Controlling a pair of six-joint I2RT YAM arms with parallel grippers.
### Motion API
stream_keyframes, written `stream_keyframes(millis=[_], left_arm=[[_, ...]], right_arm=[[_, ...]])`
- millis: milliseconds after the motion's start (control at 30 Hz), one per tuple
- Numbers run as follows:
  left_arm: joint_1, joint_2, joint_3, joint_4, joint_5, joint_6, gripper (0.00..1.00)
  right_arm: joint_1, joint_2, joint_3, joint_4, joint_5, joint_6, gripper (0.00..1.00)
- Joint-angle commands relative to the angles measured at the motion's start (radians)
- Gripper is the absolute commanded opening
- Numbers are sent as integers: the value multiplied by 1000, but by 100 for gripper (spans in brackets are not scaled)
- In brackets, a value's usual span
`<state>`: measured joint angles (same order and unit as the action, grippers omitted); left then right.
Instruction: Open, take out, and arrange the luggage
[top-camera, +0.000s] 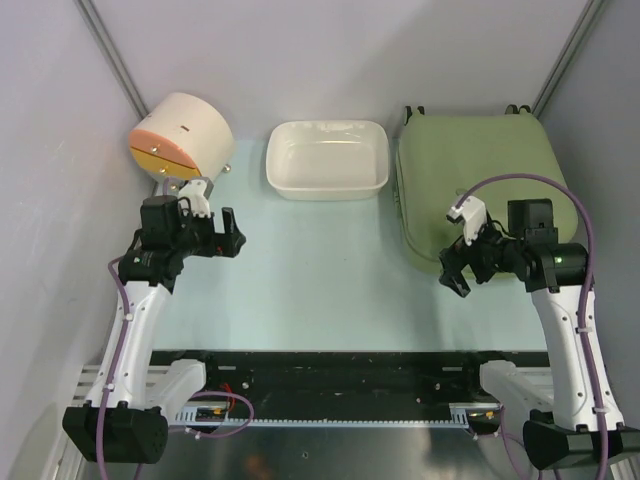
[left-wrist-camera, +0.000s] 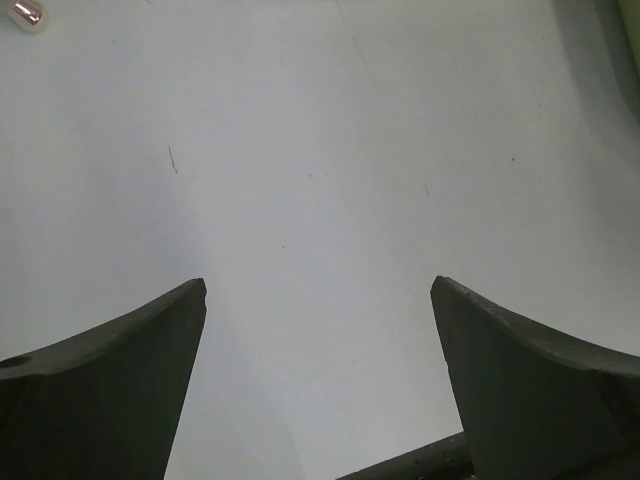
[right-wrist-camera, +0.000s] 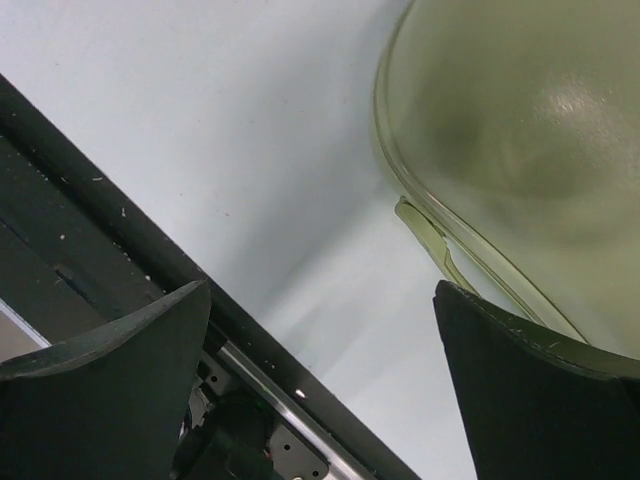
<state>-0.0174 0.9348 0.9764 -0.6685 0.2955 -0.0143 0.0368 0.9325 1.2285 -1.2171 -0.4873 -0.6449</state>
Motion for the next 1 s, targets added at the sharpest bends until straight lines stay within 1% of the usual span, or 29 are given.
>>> stream_keyframes(millis=[0, 100, 167, 267, 300, 367, 400, 433, 467, 500, 533, 633, 667, 700, 733, 767, 867, 967], left_arm=[[-3, -5, 30, 4, -1, 43, 100], [-4, -2, 31, 4, 8, 54, 100], [-7, -5, 31, 6, 17, 71, 100], [-19, -10, 30, 4, 42, 108, 100], [-33, -13, 30, 4, 47, 129, 100], [-61, -17, 30, 4, 68, 149, 100], [-76, -17, 31, 6, 67, 163, 100], [-91, -16, 33, 4, 71, 172, 100], [-122, -5, 36, 6, 77, 181, 100], [-136, 1, 42, 6, 82, 204, 100], [-150, 13, 48, 7, 108, 218, 100], [-194, 58, 79, 13, 161, 255, 100], [-219, 70, 87, 15, 206, 263, 100], [-234, 105, 109, 29, 221, 267, 100], [-251, 123, 120, 39, 225, 264, 100], [-281, 148, 143, 53, 206, 257, 100], [-326, 246, 200, 105, 208, 223, 100], [-377, 337, 246, 145, 195, 218, 100]], right_arm=[[52, -9, 3, 80, 44, 88, 100], [57, -1, 6, 81, 44, 87, 100], [67, 2, 6, 53, 52, 41, 100], [52, -9, 5, 22, 117, 8, 100], [-21, -23, 6, 33, 119, -2, 99], [-162, -15, 38, 34, 29, -54, 100], [-305, -3, 60, 30, -18, -70, 100], [-384, 44, 109, 28, -110, -79, 100], [-444, 70, 144, 28, -149, -84, 100], [-557, 109, 178, 34, -184, -78, 100], [-604, 180, 259, 37, -256, -67, 100], [-722, 305, 391, 42, -333, 25, 100], [-745, 380, 454, 50, -345, 56, 99], [-761, 408, 479, 80, -349, 118, 99], [-775, 437, 492, 97, -335, 137, 99], [-775, 475, 502, 134, -321, 151, 99], [-772, 543, 491, 194, -257, 197, 100], [-770, 591, 486, 215, -228, 232, 100]])
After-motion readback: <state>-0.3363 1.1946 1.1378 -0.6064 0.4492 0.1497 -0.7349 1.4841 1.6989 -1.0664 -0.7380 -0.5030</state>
